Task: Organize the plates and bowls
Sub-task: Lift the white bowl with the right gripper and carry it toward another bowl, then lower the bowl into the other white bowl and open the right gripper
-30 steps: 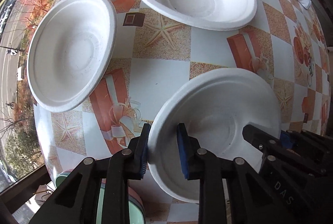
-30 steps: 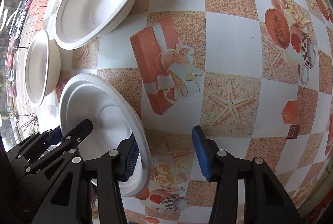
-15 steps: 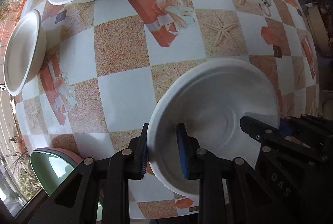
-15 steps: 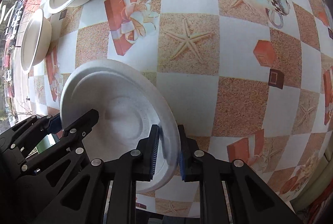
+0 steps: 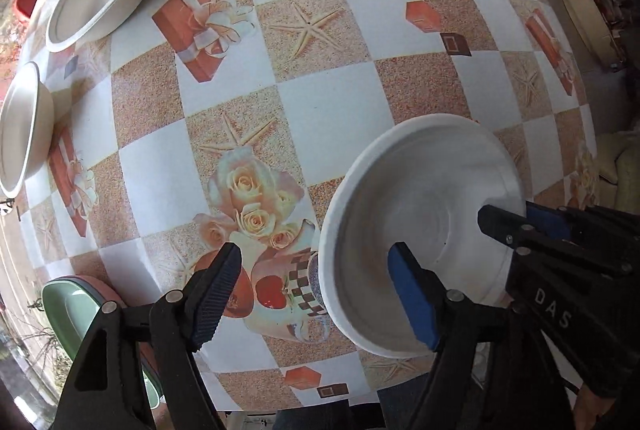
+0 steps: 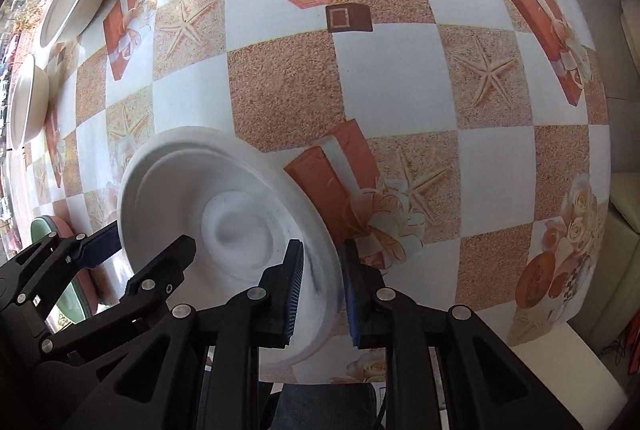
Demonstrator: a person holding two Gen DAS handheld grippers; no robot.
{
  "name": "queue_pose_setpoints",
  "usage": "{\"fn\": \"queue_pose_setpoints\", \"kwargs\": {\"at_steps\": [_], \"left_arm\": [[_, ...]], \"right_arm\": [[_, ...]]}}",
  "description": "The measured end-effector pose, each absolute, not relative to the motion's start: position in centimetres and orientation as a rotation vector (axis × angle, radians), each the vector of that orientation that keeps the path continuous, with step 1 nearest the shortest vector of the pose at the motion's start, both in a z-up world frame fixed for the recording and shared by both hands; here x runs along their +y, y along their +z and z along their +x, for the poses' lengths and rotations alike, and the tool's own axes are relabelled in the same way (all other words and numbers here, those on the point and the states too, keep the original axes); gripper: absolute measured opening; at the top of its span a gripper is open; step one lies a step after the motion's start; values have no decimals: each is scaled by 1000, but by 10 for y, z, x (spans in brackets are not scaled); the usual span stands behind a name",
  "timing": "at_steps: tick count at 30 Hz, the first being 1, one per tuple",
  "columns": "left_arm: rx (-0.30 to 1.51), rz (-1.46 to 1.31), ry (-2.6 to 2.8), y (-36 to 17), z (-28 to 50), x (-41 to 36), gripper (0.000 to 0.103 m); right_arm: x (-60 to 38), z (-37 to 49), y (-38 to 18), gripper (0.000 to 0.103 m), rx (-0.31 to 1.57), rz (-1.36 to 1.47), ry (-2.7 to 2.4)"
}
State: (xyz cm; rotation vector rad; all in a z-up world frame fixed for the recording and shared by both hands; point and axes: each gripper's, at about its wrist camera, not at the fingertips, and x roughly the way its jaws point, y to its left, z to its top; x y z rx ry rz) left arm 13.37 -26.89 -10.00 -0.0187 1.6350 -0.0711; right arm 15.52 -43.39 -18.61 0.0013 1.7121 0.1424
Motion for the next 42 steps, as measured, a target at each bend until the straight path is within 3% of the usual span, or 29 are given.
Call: {"fn": "queue_pose_setpoints", "kwargs": {"at_steps": [2,3,5,17,26,34,42], "left_arm": [[1631,-62,-71,-93,130,-255,80],[1627,-78,-65,-90,126,-248,81],[1621,-94,-49,-86,117,-229,81],[1585,-137,-21,-57,79,-175,81],[1438,-169,43,-7,146,-164,81],[1363,-164,211,1,211,-99,81],[1388,-100,309,-31,263,-58,81]], "right_arm": [[-436,158,-183,26,1711,19,136],[-447,159,-180,55,1706,28,129],[-445,163,-175,84,1674,32,105],[-452,174,-138,83,1642,86,58],[-388,220,-62,84,1568,71,165],[-372,228,-64,84,1509,29,263],[-317,275,-72,84,1521,53,303]]}}
